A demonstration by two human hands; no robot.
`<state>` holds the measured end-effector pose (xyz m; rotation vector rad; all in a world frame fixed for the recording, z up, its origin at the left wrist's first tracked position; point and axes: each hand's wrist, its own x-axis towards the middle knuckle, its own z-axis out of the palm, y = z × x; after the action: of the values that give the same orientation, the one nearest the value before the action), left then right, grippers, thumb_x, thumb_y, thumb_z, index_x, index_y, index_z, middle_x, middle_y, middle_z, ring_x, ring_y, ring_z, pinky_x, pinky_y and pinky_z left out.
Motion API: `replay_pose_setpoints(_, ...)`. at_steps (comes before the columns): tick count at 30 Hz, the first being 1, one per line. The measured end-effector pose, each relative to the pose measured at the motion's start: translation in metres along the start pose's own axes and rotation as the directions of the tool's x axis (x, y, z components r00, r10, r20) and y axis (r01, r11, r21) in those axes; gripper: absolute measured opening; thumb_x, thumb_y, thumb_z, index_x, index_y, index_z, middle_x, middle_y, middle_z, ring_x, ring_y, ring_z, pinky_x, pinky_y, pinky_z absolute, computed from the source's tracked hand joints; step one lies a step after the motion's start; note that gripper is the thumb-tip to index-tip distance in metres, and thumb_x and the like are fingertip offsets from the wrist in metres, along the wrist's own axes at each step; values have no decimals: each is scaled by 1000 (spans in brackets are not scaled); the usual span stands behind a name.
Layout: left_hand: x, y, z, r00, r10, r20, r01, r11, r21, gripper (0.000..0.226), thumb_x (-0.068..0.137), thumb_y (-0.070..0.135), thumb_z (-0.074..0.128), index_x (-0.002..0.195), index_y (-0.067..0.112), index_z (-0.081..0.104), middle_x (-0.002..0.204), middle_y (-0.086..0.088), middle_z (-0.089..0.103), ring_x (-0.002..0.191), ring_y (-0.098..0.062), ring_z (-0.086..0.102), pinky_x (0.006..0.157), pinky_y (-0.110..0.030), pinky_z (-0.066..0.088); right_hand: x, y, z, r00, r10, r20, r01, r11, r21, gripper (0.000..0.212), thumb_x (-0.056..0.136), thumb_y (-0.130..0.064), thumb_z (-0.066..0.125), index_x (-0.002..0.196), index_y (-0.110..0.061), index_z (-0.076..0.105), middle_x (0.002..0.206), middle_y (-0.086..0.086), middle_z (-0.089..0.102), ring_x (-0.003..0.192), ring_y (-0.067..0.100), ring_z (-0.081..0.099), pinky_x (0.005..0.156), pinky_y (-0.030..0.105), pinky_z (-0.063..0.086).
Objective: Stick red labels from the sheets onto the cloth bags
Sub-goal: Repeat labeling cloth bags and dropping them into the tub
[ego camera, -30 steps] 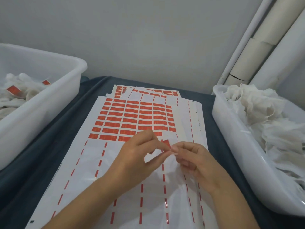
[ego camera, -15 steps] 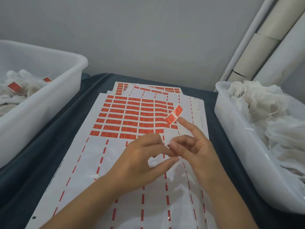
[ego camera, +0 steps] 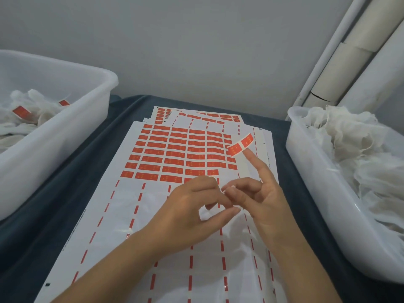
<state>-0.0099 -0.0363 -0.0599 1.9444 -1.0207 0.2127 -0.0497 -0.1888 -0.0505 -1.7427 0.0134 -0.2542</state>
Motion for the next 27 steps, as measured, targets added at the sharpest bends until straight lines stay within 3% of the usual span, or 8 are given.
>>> replay_pose_setpoints(4, 0, 1, -2, 1000, -21, -5, 21, 999, -43, 10, 78, 37, 64, 77, 27, 67, 72, 17, 59, 77, -4, 53, 65, -7, 43, -1, 0, 0, 999, -20, -39, 21, 1000, 20, 60, 69, -33, 68, 121, -46, 41, 91, -12, 72, 93, 5, 67, 69, 4, 47)
replay_pose_setpoints(8, 6, 3, -4, 969, -245, -6, 237, 940, -244, 19, 80, 31, 68, 80, 36, 49, 81, 23, 59, 70, -2, 57, 58, -5, 44, 0, 1, -3, 981, -54, -184, 63, 997, 45, 62, 69, -33, 70, 122, -45, 40, 93, -14, 71, 89, 8, 68, 68, 6, 49)
replay_pose_setpoints(11, 11, 1, -3, 930, -363, 62, 364, 882, -298, 19, 83, 23, 62, 83, 40, 54, 69, 27, 62, 65, 2, 60, 59, -5, 46, 1, 1, -3, 968, -58, -244, 70, 997, 42, 61, 69, -32, 70, 121, -45, 40, 93, -18, 70, 87, 7, 68, 67, 9, 50)
replay_pose_setpoints(18, 17, -6, -9, 826, -553, 115, 536, 705, -464, 11, 82, 24, 64, 72, 26, 66, 57, 14, 63, 53, 1, 58, 51, -4, 43, 3, 3, -3, 968, -2, -252, -1, 1000, -9, 55, 69, -40, 68, 117, -48, 42, 91, -31, 66, 88, -4, 65, 63, 9, 51)
replay_pose_setpoints(22, 18, -9, -13, 777, -619, 112, 592, 659, -464, 11, 82, 28, 65, 71, 26, 67, 57, 14, 63, 51, 2, 56, 53, -10, 44, 5, 1, -10, 949, 47, -313, -70, 996, -61, 36, 64, -61, 60, 99, -60, 52, 93, -42, 59, 96, 1, 64, 84, 29, 50)
replay_pose_setpoints(24, 18, -11, -13, 773, -620, 136, 608, 662, -437, 11, 82, 27, 66, 71, 27, 67, 58, 14, 64, 51, 2, 56, 56, -13, 43, 2, -3, -11, 960, 59, -274, -76, 996, -54, 33, 60, -65, 58, 93, -58, 58, 99, -37, 61, 99, -2, 62, 81, 24, 50)
replay_pose_setpoints(27, 18, -9, -11, 792, -586, 174, 601, 695, -394, 12, 82, 26, 66, 71, 27, 67, 59, 15, 65, 52, 3, 57, 53, -8, 43, -2, -8, -3, 992, 119, -51, -120, 993, -15, 29, 64, -51, 63, 89, -37, 68, 103, -29, 64, 98, -9, 59, 66, 7, 50)
